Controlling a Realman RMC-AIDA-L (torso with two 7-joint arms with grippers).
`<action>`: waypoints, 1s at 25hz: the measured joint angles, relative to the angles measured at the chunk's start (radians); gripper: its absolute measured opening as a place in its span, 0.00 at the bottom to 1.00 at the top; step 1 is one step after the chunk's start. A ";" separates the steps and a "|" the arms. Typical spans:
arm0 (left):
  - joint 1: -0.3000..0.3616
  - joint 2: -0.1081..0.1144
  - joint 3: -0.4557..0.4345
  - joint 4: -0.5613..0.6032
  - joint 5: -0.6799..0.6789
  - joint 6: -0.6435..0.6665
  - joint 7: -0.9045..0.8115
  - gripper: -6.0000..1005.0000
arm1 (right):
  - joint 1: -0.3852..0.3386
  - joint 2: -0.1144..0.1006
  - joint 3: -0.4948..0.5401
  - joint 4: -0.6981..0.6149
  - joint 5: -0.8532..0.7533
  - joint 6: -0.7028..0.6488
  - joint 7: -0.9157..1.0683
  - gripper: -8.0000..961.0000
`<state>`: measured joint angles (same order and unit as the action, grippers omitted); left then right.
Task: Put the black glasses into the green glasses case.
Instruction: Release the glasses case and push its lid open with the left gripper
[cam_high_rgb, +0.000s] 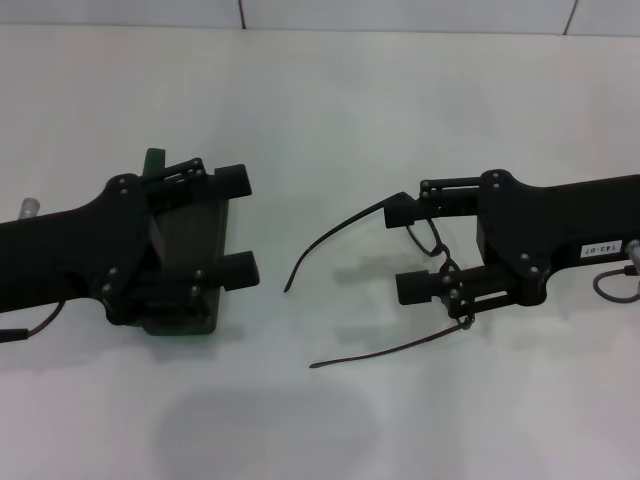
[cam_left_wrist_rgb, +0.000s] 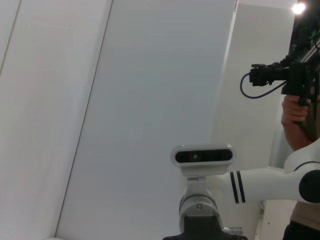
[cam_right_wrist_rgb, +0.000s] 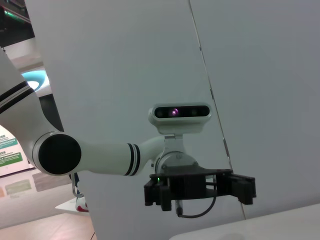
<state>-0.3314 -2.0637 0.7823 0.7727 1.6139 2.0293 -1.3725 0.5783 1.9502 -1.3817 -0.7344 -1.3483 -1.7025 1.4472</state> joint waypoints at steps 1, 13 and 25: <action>-0.002 0.000 0.000 -0.006 0.000 0.000 0.004 0.88 | -0.002 0.000 0.000 -0.001 0.000 0.000 0.000 0.80; -0.007 -0.003 -0.006 -0.002 -0.007 -0.008 0.010 0.85 | -0.038 0.010 0.062 -0.002 -0.003 -0.003 -0.019 0.80; 0.045 -0.027 0.108 0.945 0.257 -0.325 -0.771 0.82 | -0.178 0.016 0.218 0.026 -0.007 0.012 -0.085 0.80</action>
<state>-0.2860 -2.0908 0.8901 1.7179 1.8708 1.7048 -2.1432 0.4000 1.9663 -1.1641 -0.7084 -1.3551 -1.6903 1.3620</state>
